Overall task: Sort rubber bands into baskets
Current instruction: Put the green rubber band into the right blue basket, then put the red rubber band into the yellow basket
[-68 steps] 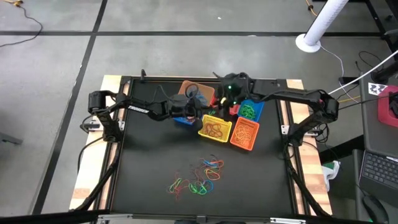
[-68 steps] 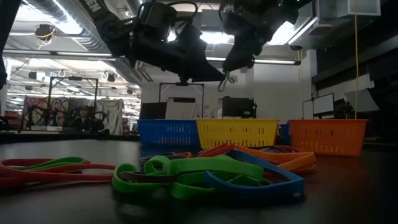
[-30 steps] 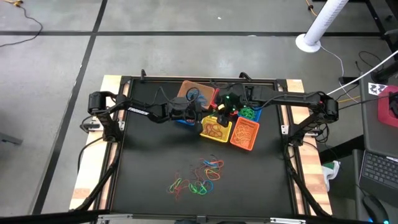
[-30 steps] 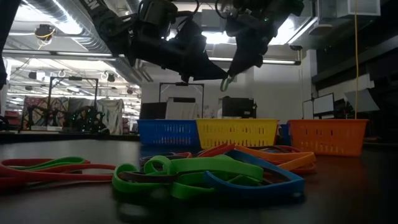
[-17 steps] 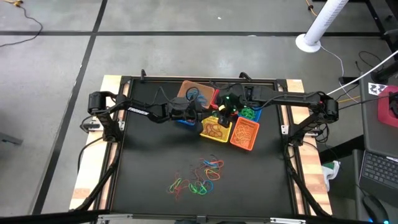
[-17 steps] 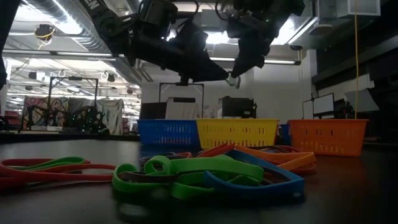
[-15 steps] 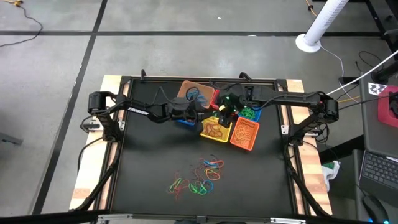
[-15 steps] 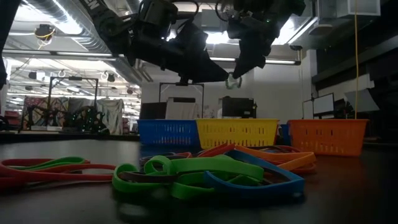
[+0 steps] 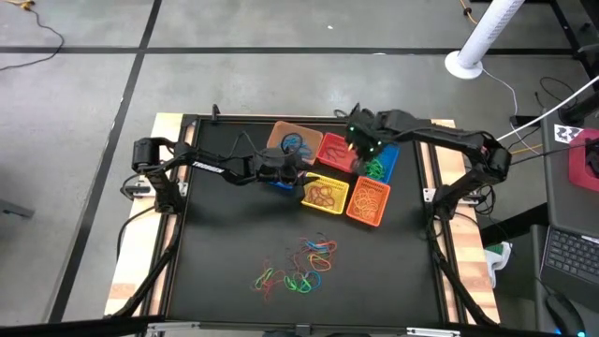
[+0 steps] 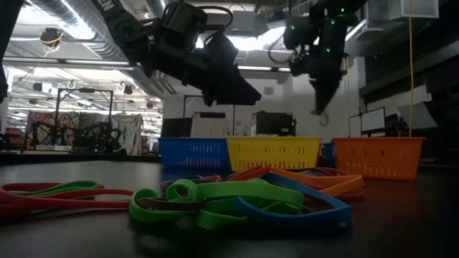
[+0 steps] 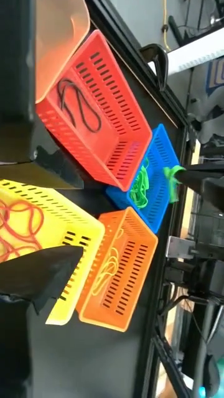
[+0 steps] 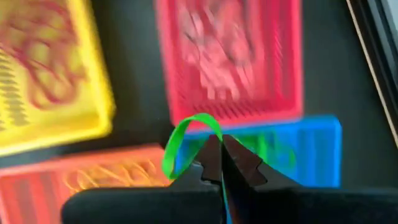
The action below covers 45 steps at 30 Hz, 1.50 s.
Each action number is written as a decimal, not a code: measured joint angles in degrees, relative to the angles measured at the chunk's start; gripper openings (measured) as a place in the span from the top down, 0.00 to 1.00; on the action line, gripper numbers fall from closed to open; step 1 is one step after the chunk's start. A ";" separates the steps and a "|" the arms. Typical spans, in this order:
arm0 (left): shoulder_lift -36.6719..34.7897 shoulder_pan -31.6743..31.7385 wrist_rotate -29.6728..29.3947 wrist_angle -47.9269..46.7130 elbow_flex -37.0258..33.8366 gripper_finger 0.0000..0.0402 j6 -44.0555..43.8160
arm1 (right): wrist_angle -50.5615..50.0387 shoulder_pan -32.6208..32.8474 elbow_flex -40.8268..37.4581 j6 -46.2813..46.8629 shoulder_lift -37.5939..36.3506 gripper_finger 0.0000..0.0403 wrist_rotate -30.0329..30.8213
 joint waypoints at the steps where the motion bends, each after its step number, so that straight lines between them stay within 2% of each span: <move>1: 0.00 0.00 0.00 0.05 0.00 0.61 -0.41 | -1.51 -1.26 0.00 0.00 0.00 1.00 0.00; 8: 0.00 -0.07 0.01 0.05 0.00 0.61 -1.81 | -7.14 -8.11 -0.02 0.00 0.00 0.99 -0.28; 15: 0.00 -1.95 0.02 0.09 0.00 0.61 -1.76 | -6.76 -9.01 -0.02 -1.17 0.00 0.97 -0.64; 18: 0.00 -3.25 0.86 0.10 0.00 0.61 -1.68 | -6.73 -8.95 -0.02 -1.46 0.00 0.92 -0.68; 24: 0.00 -6.05 6.41 -0.34 0.00 0.61 -1.54 | -6.28 -8.97 -0.02 -1.46 -0.02 0.76 -0.66; 28: 0.00 -8.14 7.35 -4.31 0.01 0.61 -1.03 | -4.92 -8.95 -0.02 -1.38 -0.01 0.70 -0.66; 38: 0.06 -14.32 7.43 -16.03 0.00 0.61 9.16 | -0.11 -8.95 -0.02 -1.29 0.00 0.67 -0.66; 45: 2.66 -16.65 7.45 -14.67 0.00 0.61 13.50 | 0.74 -8.96 -0.02 -1.29 0.00 0.67 -0.66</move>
